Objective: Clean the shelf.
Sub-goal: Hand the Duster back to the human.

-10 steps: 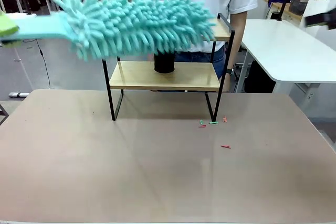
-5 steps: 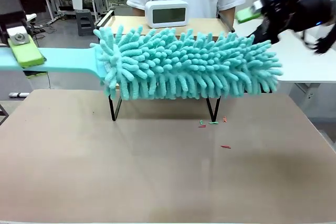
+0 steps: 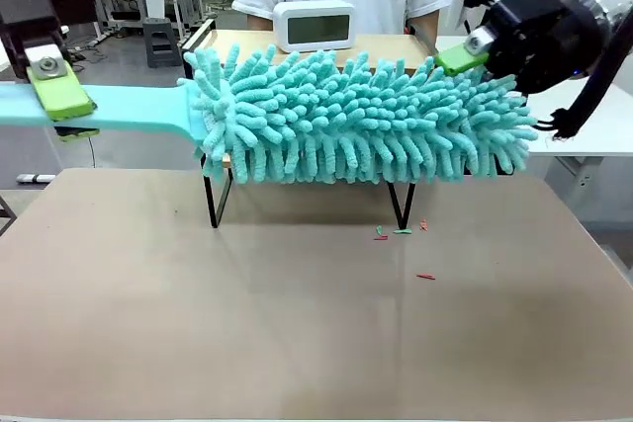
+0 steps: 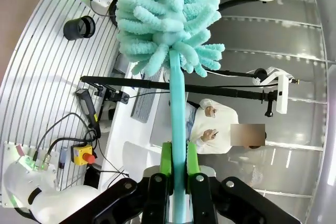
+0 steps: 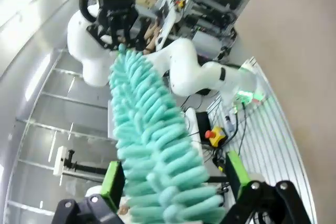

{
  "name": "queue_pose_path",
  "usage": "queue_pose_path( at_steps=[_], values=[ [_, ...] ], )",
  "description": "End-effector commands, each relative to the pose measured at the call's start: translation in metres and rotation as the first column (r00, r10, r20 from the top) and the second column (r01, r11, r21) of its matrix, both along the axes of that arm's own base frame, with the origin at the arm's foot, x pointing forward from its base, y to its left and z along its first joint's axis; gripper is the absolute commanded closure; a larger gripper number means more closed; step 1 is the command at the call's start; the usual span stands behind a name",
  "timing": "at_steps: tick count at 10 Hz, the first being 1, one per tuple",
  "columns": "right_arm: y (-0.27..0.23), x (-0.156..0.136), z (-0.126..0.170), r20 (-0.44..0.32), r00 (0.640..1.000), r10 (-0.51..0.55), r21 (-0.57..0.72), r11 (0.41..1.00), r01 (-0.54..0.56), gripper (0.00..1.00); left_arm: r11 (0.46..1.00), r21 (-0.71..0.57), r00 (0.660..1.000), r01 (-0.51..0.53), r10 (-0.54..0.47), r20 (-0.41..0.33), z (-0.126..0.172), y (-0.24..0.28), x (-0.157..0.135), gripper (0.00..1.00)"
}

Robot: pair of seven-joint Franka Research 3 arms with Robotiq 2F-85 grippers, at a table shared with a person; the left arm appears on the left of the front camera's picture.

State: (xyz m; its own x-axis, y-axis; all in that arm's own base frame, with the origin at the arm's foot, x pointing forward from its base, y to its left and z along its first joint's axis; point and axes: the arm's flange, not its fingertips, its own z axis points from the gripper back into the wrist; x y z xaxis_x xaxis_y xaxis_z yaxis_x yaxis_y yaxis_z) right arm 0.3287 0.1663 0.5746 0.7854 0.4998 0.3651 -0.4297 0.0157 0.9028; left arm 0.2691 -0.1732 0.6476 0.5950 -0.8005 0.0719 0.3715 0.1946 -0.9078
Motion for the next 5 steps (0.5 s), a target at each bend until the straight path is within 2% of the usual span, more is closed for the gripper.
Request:
queue_pose_path(
  at_steps=[1, 2, 5],
  values=[
    [-0.0023, -0.0091, 0.0012, -0.024, 0.999, 0.045, -0.015, 0.999, -0.045, 0.0, 1.0, -0.029, 1.0, 0.006, -0.006, -0.007, 0.0037, 0.0012, 0.0026, 0.88],
    [0.0004, -0.0117, -0.0003, -0.005, 0.999, 0.054, -0.037, 0.998, -0.054, 0.0, 0.999, -0.034, 1.0, 0.008, -0.009, -0.006, 0.0038, 0.0021, 0.0024, 0.88],
    [0.0039, -0.0083, -0.0027, -0.007, 0.999, 0.054, -0.041, 0.998, -0.054, 0.0, 0.999, -0.045, 1.0, 0.009, -0.01, -0.016, 0.0053, 0.0037, 0.0026, 0.88]
  ],
)
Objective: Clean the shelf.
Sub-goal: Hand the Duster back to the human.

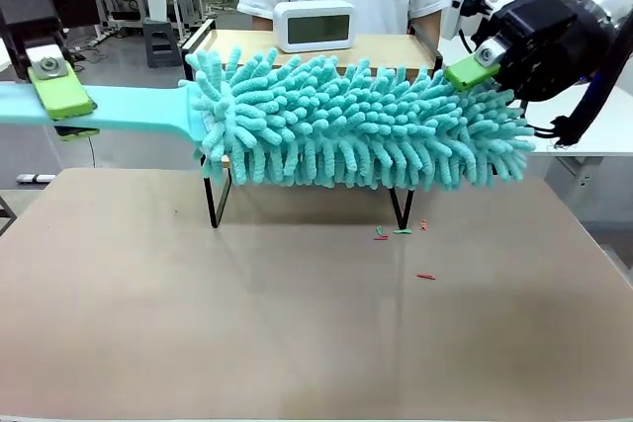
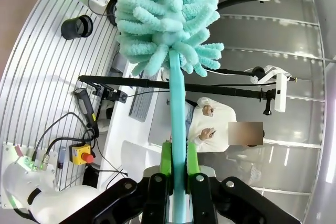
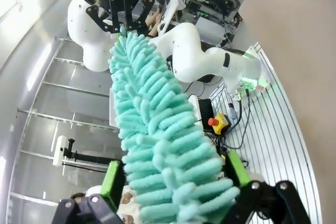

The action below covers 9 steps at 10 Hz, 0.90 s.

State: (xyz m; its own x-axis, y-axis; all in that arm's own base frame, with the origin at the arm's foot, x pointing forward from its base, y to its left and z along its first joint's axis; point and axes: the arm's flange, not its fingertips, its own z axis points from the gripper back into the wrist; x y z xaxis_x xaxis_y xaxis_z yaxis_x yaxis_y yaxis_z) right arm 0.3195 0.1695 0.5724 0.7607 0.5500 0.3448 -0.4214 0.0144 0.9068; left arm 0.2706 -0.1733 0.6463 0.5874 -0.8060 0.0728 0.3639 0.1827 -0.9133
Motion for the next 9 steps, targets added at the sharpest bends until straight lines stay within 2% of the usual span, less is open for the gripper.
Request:
queue_pose_path(
  at_steps=[1, 2, 3, 5, 6, 8, 9],
  values=[
    [0.0002, -0.0011, 0.0002, 0.013, 1.0, 0.027, -0.019, 0.999, -0.027, 0.49, 0.999, -0.034, 1.0, -0.004, 0.004, -0.005, 0.0064, 0.004, 0.0017, 0.88],
    [-0.0006, -0.0018, 0.0004, 0.008, 0.999, 0.048, -0.02, 0.999, -0.048, 0.59, 1.0, -0.03, 1.0, 0.001, -0.001, -0.006, 0.0061, 0.0029, 0.0024, 0.88],
    [-0.0012, -0.0027, 0.0005, -0.011, 0.997, 0.071, -0.008, 0.997, -0.071, 1.0, 1.0, -0.025, 1.0, 0.008, -0.008, -0.005, 0.0057, 0.0013, 0.0023, 0.88],
    [-0.0018, -0.0041, 0.0015, -0.012, 0.996, 0.084, -0.008, 0.996, -0.084, 1.0, 1.0, -0.021, 1.0, -0.001, 0.001, -0.001, 0.0046, 0.001, 0.0025, 0.88],
    [-0.0021, -0.0052, 0.0011, -0.038, 0.992, 0.124, -0.014, 0.992, -0.125, 0.85, 1.0, -0.019, 1.0, -0.006, 0.006, 0.002, 0.0043, 0.0016, 0.0025, 0.88],
    [-0.0022, -0.0055, 0.001, -0.058, 0.988, 0.141, -0.028, 0.989, -0.143, 1.0, 1.0, -0.02, 1.0, -0.013, 0.013, 0.008, 0.0046, 0.003, 0.0034, 0.88],
    [-0.0022, -0.0046, 0.001, -0.054, 0.99, 0.127, -0.029, 0.991, -0.129, 1.0, 1.0, -0.022, 1.0, -0.011, 0.011, 0.008, 0.0049, 0.003, 0.0033, 0.88]
  ],
)
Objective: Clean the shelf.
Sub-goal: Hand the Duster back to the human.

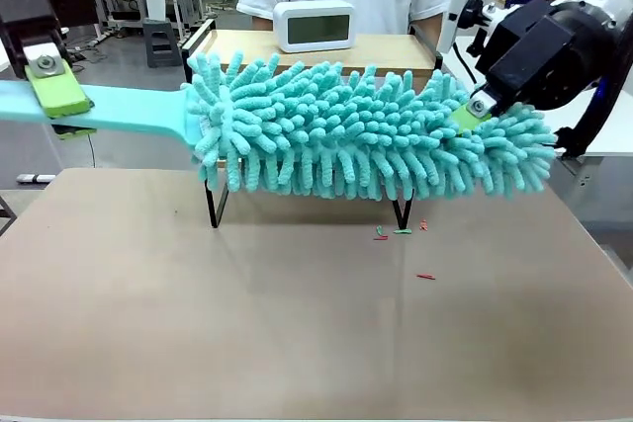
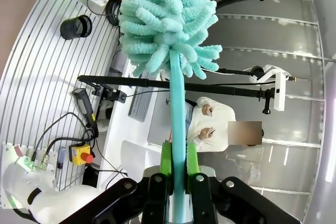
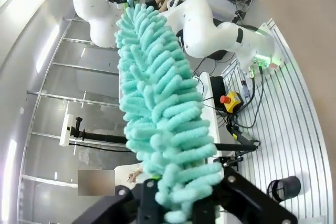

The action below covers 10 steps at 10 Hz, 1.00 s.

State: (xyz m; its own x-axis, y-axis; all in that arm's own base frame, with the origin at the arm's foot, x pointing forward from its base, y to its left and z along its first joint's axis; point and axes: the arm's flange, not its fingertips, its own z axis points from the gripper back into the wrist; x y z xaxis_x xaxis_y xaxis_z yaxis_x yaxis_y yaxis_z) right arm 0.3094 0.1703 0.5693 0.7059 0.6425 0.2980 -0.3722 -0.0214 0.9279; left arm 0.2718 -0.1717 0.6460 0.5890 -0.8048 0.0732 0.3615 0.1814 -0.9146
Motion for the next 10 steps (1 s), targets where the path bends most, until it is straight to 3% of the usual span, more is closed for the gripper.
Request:
queue_pose_path(
  at_steps=[1, 3, 4, 5, 6, 8, 9, 10],
  values=[
    [-0.003, 0.006, 0.004, 0.005, 1.0, -0.004, -0.013, 1.0, 0.004, 1.0, 1.0, -0.02, 1.0, -0.01, 0.01, 0.007, 0.005, 0.002, 0.002, 0.88],
    [-0.002, 0.007, 0.003, 0.008, 1.0, -0.012, -0.015, 1.0, 0.012, 1.0, 1.0, -0.01, 1.0, -0.011, 0.011, 0.018, 0.003, 0.002, 0.003, 0.88],
    [-0.002, 0.007, 0.004, 0.006, 1.0, -0.014, -0.016, 1.0, 0.014, 1.0, 1.0, -0.006, 0.999, -0.009, 0.009, 0.037, 0.003, 0.002, 0.002, 0.33],
    [-0.003, 0.007, 0.004, 0.005, 1.0, -0.011, -0.013, 1.0, 0.011, 1.0, 1.0, -0.004, 0.999, -0.019, 0.02, 0.047, 0.004, 0.002, 0.002, 0.31],
    [-0.005, 0.007, 0.005, -0.002, 1.0, -0.004, -0.004, 1.0, 0.004, 1.0, 0.999, -0.007, 0.998, -0.043, 0.043, 0.055, 0.005, 0.004, 0.005, 0.0],
    [-0.014, 0.009, 0.006, -0.023, 0.999, -0.025, -0.006, 1.0, 0.025, 1.0, 0.986, -0.018, 0.979, -0.169, 0.17, 0.11, 0.014, 0.024, 0.015, 0.0],
    [-0.022, 0.012, 0.007, -0.038, 0.999, -0.039, -0.001, 0.999, 0.039, 1.0, 0.965, -0.05, 0.958, -0.257, 0.261, 0.118, 0.021, 0.045, 0.022, 0.06],
    [-0.032, 0.013, 0.008, -0.062, 0.997, -0.043, 0.012, 0.999, 0.044, 1.0, 0.921, -0.054, 0.906, -0.386, 0.39, 0.166, 0.024, 0.065, 0.029, 0.0]
  ],
)
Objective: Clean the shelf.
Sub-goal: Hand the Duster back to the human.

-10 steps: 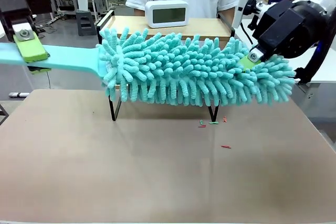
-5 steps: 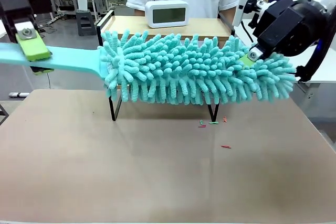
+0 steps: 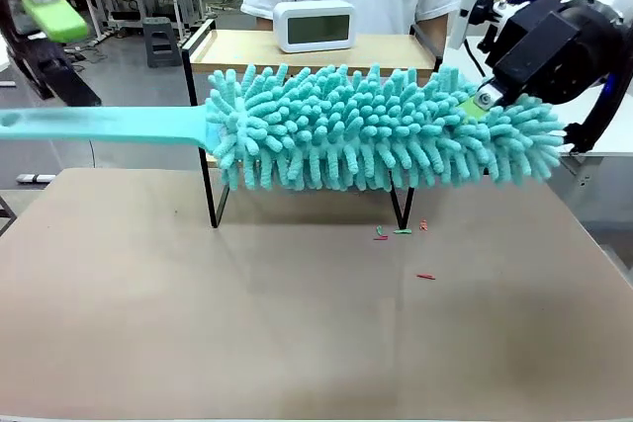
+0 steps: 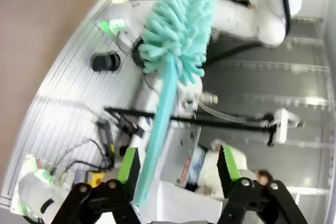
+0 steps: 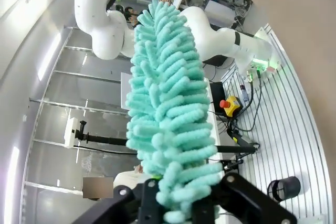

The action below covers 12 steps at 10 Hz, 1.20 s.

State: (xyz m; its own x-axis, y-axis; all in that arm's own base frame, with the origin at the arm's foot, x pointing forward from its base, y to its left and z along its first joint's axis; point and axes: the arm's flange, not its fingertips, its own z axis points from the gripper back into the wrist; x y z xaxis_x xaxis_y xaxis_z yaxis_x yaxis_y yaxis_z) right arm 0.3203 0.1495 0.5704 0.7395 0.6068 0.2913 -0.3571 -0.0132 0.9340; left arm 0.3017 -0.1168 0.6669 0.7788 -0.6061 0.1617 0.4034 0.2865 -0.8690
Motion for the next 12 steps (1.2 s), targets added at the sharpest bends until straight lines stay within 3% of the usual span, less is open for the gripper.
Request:
queue_pose_path(
  at_steps=[1, 2, 3, 4, 5, 6, 7, 8, 9, 10, 11, 12],
  values=[
    [-0.032, 0.003, 0.013, -0.065, 0.998, -0.023, 0.026, 0.999, 0.024, 1.0, 0.958, -0.033, 0.954, -0.284, 0.286, 0.095, 0.006, 0.038, 0.008, 0.0],
    [-0.055, 0.002, 0.023, -0.057, 0.996, -0.075, 0.031, 0.997, 0.077, 1.0, 0.863, -0.137, 0.859, -0.487, 0.501, 0.107, 0.012, 0.069, 0.016, 0.0],
    [-0.081, 0.001, 0.036, -0.028, 0.986, -0.165, 0.052, 0.985, 0.166, 1.0, 0.713, -0.219, 0.702, -0.666, 0.699, 0.14, 0.015, 0.095, 0.023, 0.0],
    [-0.118, -0.004, 0.055, 0.003, 0.958, -0.287, 0.114, 0.952, 0.285, 1.0, 0.559, -0.269, 0.542, -0.784, 0.828, 0.141, 0.012, 0.114, 0.027, 0.0],
    [-0.161, -0.014, 0.073, 0.04, 0.886, -0.463, 0.192, 0.873, 0.448, 1.0, 0.467, -0.306, 0.454, -0.83, 0.883, 0.115, 0.006, 0.126, 0.029, 0.0],
    [-0.216, -0.028, 0.084, 0.014, 0.752, -0.659, 0.315, 0.717, 0.622, 1.0, 0.396, -0.321, 0.383, -0.86, 0.918, 0.105, -0.004, 0.134, 0.034, 0.0],
    [-0.263, -0.04, 0.079, -0.053, 0.599, -0.799, 0.374, 0.541, 0.754, 1.0, 0.386, -0.32, 0.38, -0.866, 0.921, 0.082, -0.015, 0.138, 0.04, 0.0],
    [-0.303, -0.052, 0.061, -0.122, 0.439, -0.89, 0.352, 0.375, 0.858, 1.0, 0.385, -0.306, 0.39, -0.871, 0.92, 0.05, -0.024, 0.141, 0.045, 0.0],
    [-0.333, -0.06, 0.037, -0.19, 0.315, -0.93, 0.304, 0.249, 0.92, 1.0, 0.383, -0.3, 0.39, -0.874, 0.92, 0.038, -0.03, 0.144, 0.05, 0.0],
    [-0.35, -0.063, 0.009, -0.181, 0.156, -0.971, 0.173, 0.124, 0.977, 1.0, 0.38, -0.294, 0.392, -0.877, 0.92, 0.018, -0.034, 0.143, 0.054, 0.0],
    [-0.354, -0.056, -0.02, -0.151, 0.065, -0.986, -0.002, 0.066, 0.998, 1.0, 0.392, -0.245, 0.406, -0.887, 0.914, -0.007, -0.039, 0.139, 0.06, 0.0],
    [-0.353, -0.045, -0.043, -0.107, 0.007, -0.994, -0.105, 0.018, 0.994, 1.0, 0.369, -0.274, 0.373, -0.888, 0.927, 0.041, -0.034, 0.148, 0.05, 0.0]
  ],
)
